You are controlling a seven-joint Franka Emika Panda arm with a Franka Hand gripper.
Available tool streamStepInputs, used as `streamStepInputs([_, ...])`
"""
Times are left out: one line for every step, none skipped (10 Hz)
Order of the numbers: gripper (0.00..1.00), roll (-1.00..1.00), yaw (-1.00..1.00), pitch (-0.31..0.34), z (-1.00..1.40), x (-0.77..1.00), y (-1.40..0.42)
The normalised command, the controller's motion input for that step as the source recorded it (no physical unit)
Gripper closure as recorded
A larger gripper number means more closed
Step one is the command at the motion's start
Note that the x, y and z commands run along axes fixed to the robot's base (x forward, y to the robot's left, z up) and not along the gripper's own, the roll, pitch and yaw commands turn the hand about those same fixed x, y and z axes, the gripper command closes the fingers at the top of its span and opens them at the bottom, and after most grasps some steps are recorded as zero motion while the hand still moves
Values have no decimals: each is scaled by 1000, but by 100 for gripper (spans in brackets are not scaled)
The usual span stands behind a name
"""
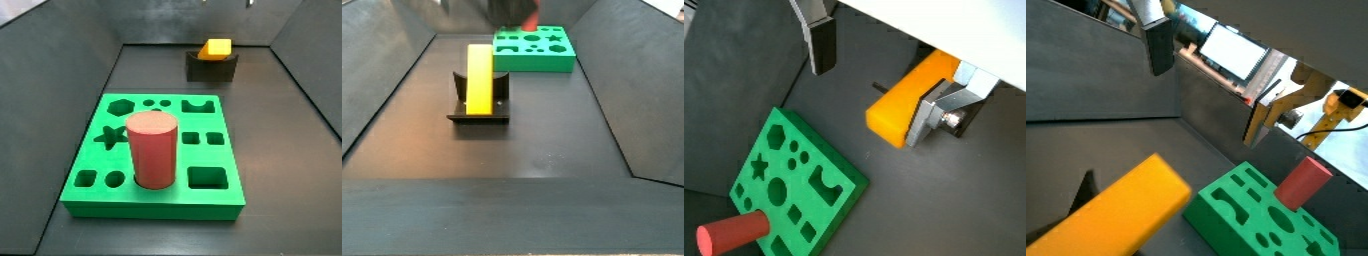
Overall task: Pick up the rectangle object. Move up. Place the rectangle object on the fixture. Regrasp the rectangle object. Move to above the board. Insert the rectangle object.
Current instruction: Regrasp the rectangle object.
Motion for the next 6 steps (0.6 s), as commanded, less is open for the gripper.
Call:
streamStepInputs([0,1000,39,43,604,-60,-797])
streamStepInputs([0,1000,39,42,365,-39,-603])
streamStepInputs([0,1000,39,42,128,-19,-402])
streamStepInputs([0,1000,39,42,30,7,-132])
streamStepInputs([0,1000,39,44,47,-1,-26])
streamStepInputs([0,1000,39,43,35,-1,-41])
